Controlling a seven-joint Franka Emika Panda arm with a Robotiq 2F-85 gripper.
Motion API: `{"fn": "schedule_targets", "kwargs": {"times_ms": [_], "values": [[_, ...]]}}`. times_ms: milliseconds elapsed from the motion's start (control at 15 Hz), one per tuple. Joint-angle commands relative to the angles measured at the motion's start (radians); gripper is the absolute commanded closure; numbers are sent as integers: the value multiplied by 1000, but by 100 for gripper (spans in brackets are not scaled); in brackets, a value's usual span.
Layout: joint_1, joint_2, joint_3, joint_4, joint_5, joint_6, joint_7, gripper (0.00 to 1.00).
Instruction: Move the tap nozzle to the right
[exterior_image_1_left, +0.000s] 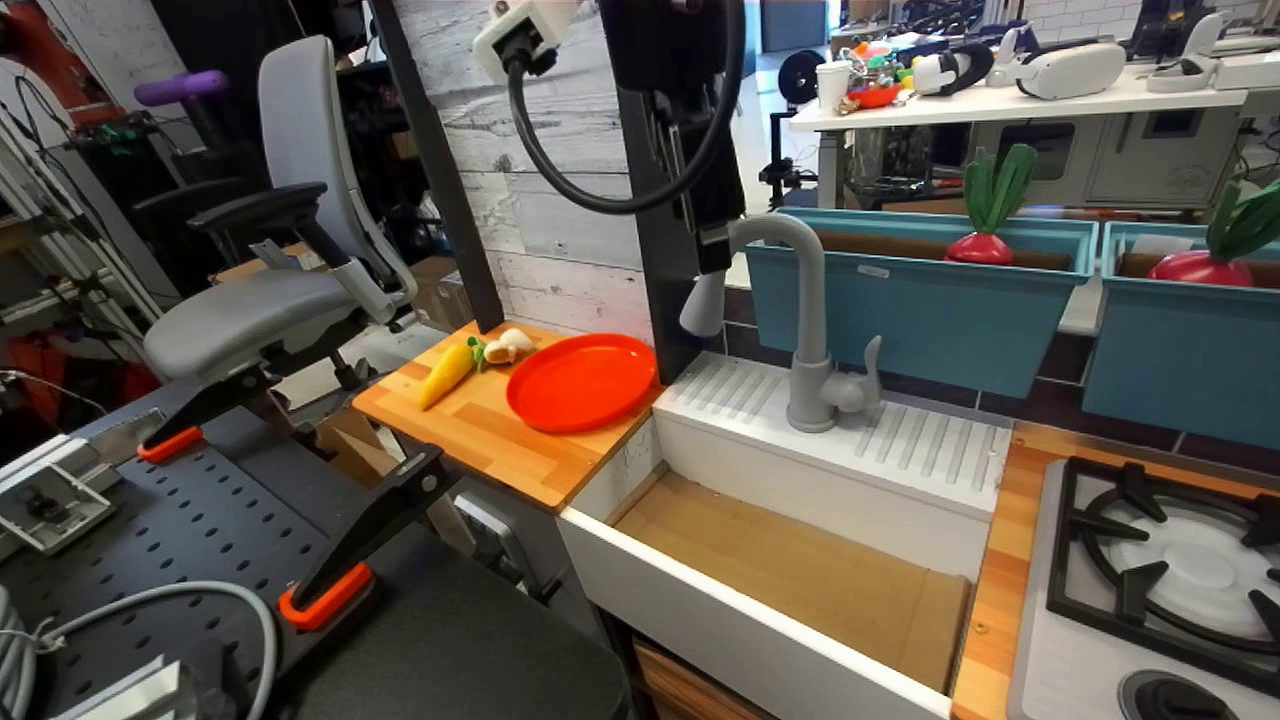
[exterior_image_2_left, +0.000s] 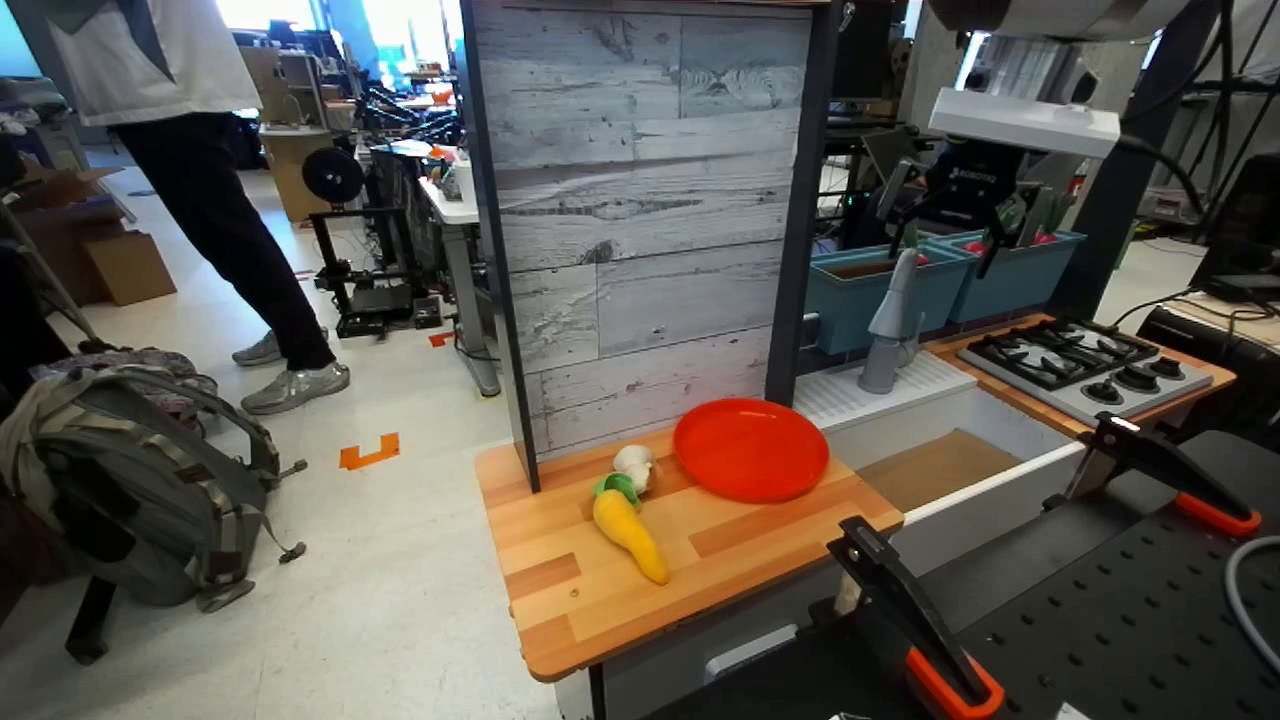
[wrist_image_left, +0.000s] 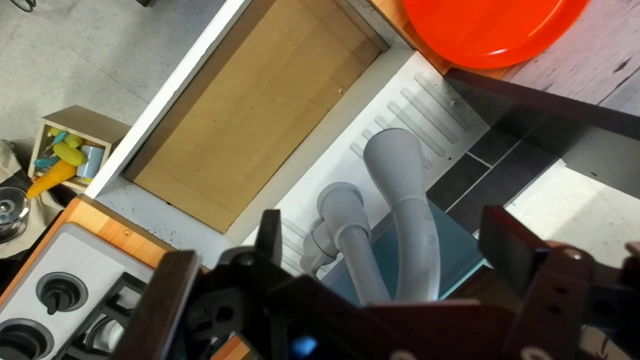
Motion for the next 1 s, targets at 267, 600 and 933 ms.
{"fn": "schedule_targets", "kwargs": {"times_ms": [267, 600, 933], "values": [[-6, 103, 22, 117, 20, 18, 56, 0], [11, 133, 14, 143, -4, 22, 63, 32], [14, 150, 13, 151, -13, 13, 53, 70]]}}
